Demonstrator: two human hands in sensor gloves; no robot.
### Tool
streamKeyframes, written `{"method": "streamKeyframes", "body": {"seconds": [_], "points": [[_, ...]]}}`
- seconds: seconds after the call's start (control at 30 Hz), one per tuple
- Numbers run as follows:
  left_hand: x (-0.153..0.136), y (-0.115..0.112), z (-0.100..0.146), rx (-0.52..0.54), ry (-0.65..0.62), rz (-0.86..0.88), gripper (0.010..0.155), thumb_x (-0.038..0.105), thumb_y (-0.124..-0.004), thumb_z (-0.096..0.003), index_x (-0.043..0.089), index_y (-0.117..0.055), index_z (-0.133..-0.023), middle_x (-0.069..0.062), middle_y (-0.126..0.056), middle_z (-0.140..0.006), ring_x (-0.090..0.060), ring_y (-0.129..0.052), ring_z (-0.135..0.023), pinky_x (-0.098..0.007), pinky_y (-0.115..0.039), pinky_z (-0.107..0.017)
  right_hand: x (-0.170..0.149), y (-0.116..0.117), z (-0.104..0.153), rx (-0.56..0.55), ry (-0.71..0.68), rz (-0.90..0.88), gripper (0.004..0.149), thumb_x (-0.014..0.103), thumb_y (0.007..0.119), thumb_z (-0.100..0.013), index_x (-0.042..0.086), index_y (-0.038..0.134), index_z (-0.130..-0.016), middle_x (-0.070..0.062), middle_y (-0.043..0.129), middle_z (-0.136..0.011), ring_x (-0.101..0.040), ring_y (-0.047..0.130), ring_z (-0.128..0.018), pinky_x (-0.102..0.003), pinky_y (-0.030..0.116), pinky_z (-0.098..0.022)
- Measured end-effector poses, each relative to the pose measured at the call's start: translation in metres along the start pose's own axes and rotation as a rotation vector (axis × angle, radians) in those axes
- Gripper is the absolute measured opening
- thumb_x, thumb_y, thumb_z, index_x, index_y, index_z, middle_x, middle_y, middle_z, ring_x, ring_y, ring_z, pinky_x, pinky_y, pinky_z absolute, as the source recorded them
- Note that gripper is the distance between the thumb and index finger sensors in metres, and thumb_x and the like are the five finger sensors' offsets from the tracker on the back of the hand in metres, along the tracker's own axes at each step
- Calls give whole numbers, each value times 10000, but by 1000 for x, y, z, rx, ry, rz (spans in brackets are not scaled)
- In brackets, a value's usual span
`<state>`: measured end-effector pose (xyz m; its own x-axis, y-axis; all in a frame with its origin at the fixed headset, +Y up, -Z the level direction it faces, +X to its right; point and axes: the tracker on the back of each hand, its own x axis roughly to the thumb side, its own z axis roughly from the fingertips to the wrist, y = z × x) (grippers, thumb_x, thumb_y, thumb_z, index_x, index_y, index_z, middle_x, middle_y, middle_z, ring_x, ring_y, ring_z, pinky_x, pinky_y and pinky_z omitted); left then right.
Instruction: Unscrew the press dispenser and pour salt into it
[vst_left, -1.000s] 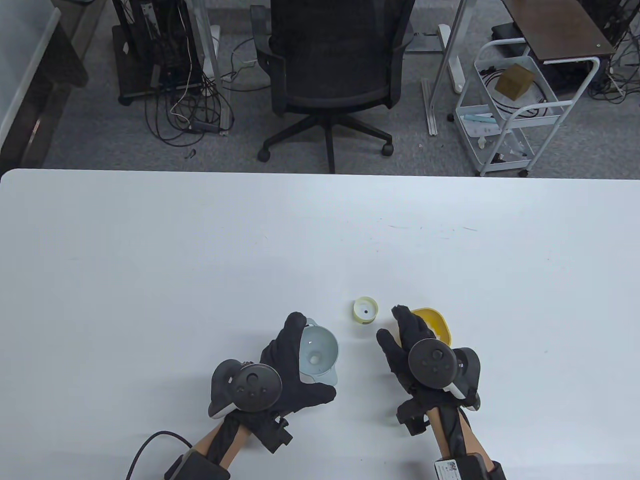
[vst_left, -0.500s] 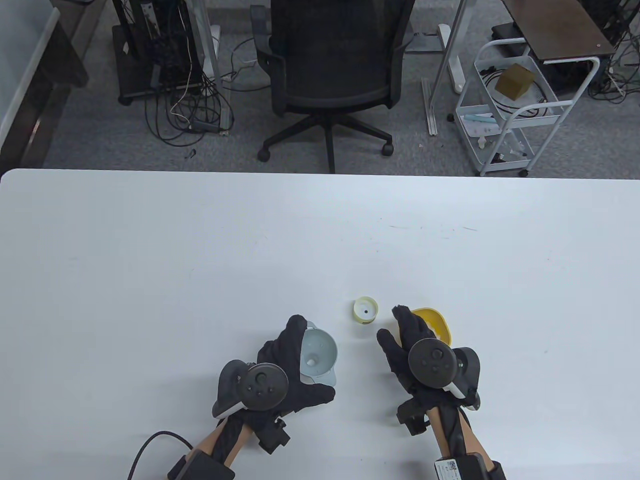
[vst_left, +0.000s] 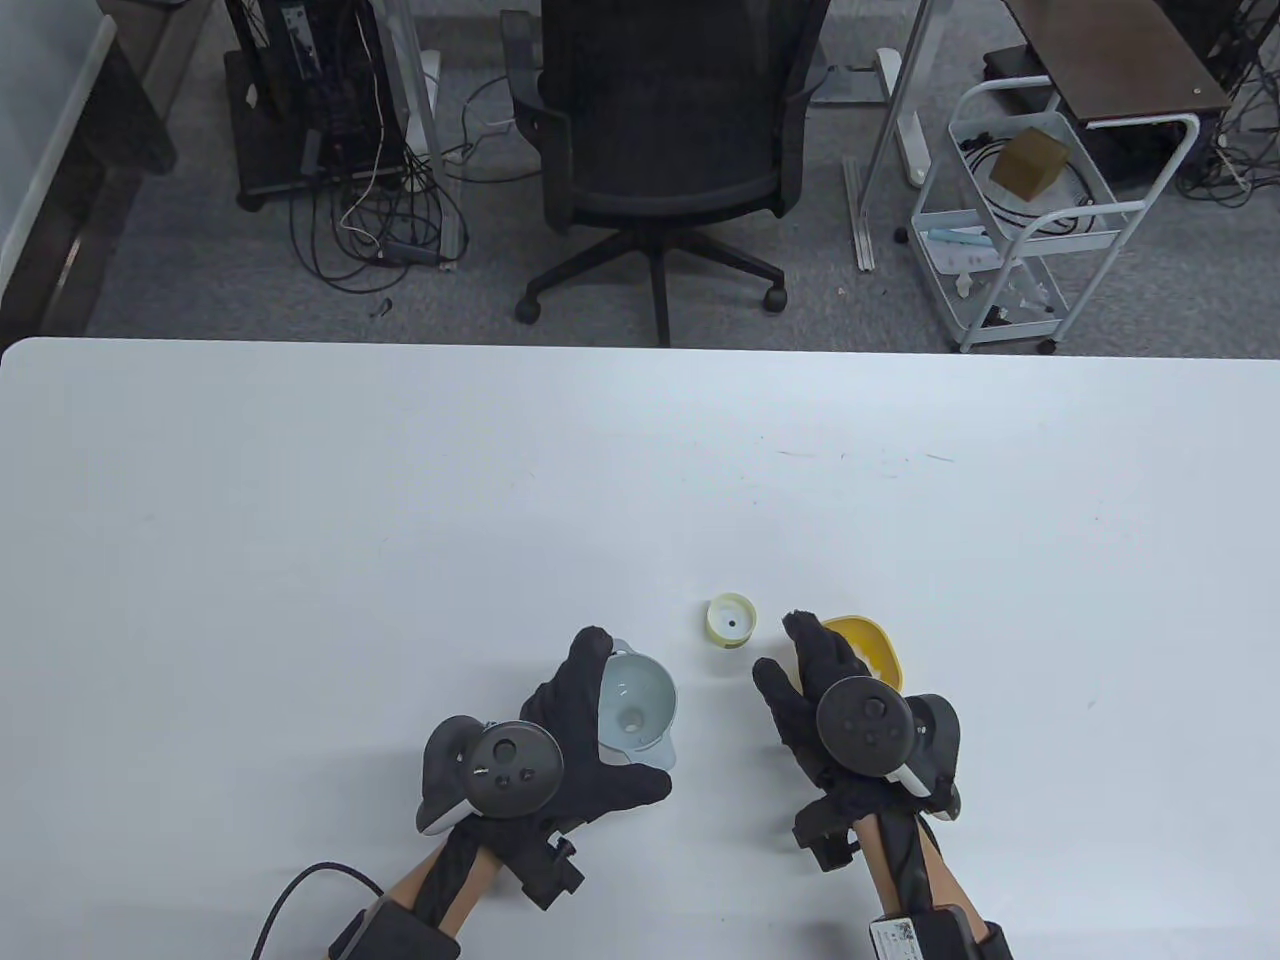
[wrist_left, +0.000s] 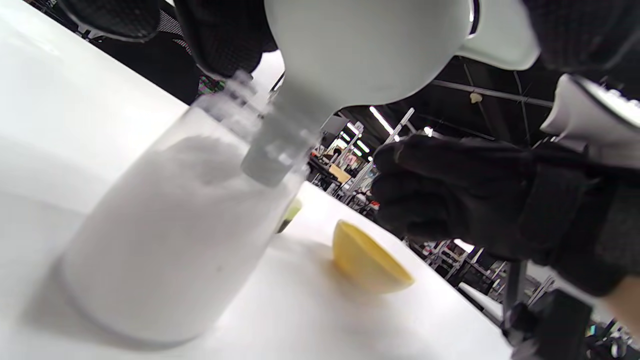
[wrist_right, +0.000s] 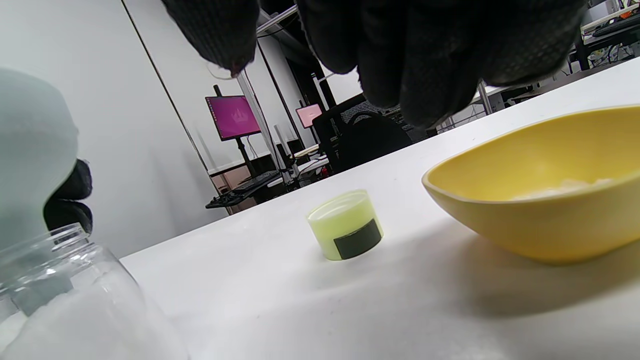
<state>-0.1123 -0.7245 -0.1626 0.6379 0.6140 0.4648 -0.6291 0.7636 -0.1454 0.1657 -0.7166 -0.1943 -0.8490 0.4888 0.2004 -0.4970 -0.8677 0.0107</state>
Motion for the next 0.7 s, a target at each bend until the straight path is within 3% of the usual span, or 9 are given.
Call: {"method": "streamKeyframes", "body": {"seconds": [0.23,0.43,0.6,0.7], "points": [[5,30,3,103,-8,27,1414,794,-743,-380,-214,-169,-1187,-432,-544,-1165,-561,-766,-993,-775,-623,-650,-1,-1,0,-10,4,-3,672,354,631,-693,-146,503,-1123,-417,644,-1036,-605,753,-843,-737,632,-588],[-16,60,5,199,93,73,1396,783,-744,-396,-201,-156,-1191,-452,-533,-1160,-535,-778,-986,-758,-626,-668,-3,-2,0,-17,6,0,671,353,631,-692,-144,503,-1123,-416,646,-1035,-606,753,-842,-735,633,-588],[-46,86,9,282,268,59,1386,777,-746,-411,-205,-156,-1191,-472,-538,-1148,-514,-800,-961,-744,-639,-666,-4,-3,0,-23,9,18,671,353,631,-692,-144,504,-1123,-416,647,-1035,-603,755,-842,-734,634,-588],[-70,98,16,330,441,-54,1382,783,-736,-420,-225,-177,-1183,-490,-564,-1121,-523,-823,-921,-744,-647,-650,-5,-3,0,-25,9,20,672,354,632,-691,-145,504,-1123,-417,647,-1034,-603,756,-842,-735,635,-587]]}}
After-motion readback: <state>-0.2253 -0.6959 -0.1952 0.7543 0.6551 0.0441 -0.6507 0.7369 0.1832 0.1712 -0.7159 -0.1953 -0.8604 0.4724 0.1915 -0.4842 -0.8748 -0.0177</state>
